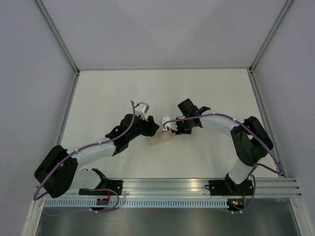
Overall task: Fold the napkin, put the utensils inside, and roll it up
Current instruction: Roll the napkin with the utensil
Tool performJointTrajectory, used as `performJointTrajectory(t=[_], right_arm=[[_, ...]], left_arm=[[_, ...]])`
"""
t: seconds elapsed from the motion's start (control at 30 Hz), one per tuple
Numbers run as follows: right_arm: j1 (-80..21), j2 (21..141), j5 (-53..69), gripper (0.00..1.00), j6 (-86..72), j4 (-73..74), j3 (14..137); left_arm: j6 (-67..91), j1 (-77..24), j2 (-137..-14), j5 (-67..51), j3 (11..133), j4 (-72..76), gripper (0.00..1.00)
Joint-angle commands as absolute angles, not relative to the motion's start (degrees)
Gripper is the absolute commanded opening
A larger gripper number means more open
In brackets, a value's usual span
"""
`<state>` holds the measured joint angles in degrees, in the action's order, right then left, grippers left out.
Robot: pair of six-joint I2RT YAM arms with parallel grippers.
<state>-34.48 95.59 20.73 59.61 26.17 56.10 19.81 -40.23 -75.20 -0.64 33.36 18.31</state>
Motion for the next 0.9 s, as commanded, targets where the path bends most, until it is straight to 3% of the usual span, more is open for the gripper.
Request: performJointTrajectory(t=[0.0,0.2,0.43,0.87], right_arm=[[-32.2,103.0,26.7,0.03,63.1,44.2,64.2],[-30.7,113.2,28.5,0.03,65.6,52.5,74.7],[-30.4,120.6,29.5,0.04,67.7,60.5,82.8],[-29.4,126.8,30.4,0.04,67.8,67.2,90.5]], left_arm=[[23.4,-40.3,-68.6,9.0,27.2,25.0,0.60],[21.5,-42.0,-62.9,12.7,22.9,27.2,0.61],[11.1,-48.9,-63.8,18.5,27.0,23.3,0.62],[-4.6,-58.4,-76.4,19.0,35.2,19.8,0.66]])
